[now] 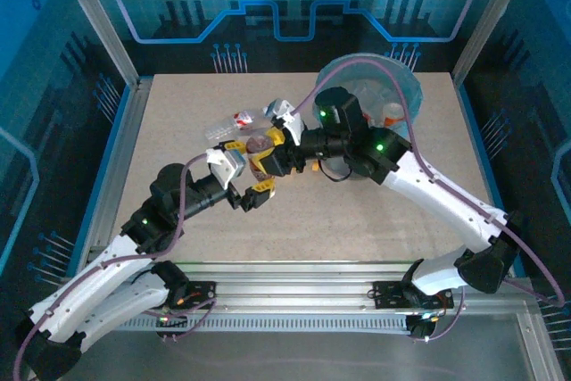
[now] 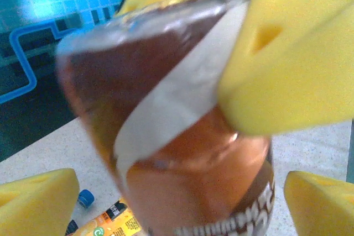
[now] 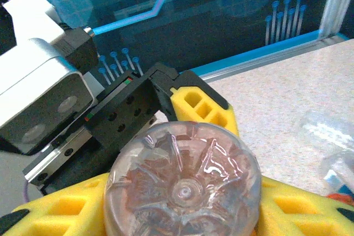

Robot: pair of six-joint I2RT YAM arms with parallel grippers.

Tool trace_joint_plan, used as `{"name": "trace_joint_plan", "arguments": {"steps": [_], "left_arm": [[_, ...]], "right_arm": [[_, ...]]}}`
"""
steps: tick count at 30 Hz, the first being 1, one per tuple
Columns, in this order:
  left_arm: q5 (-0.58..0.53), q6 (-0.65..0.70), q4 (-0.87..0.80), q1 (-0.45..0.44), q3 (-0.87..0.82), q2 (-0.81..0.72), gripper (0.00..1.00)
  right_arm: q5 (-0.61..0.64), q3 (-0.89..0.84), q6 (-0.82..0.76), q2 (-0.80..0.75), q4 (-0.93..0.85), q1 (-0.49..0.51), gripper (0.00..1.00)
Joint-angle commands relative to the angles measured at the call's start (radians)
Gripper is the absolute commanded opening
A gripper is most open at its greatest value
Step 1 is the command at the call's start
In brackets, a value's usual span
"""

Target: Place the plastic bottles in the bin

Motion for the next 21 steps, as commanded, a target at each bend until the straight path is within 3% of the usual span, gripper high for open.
{"name": "trace_joint_plan", "arguments": {"steps": [1,13,17,21], "left_arm": [[-0.034,-0.016,0.041,-0.005,-0.009,-0.020,0.99],[-0.075,-0.023,0.027,-0.005,-0.030,-0.053,0.99],[-0.082,-0.022,0.026,-0.005,-0.035,-0.062,0.99],[-0.085,-0.025,0.030,-0.004,-0.037,-0.063,0.99]], "right_arm": [[0.155,0.033,-0.014,-0.055,-0.012,-0.002,0.49],[1.022,0.146,-0.140,-0.089,-0.003,-0.069,0.44],[1.101,0.214,-0.181,-0.027,0.017,-0.149,0.44],[1.072,0.279,-0.172,0.064,0.027,-0.218,0.44]]}}
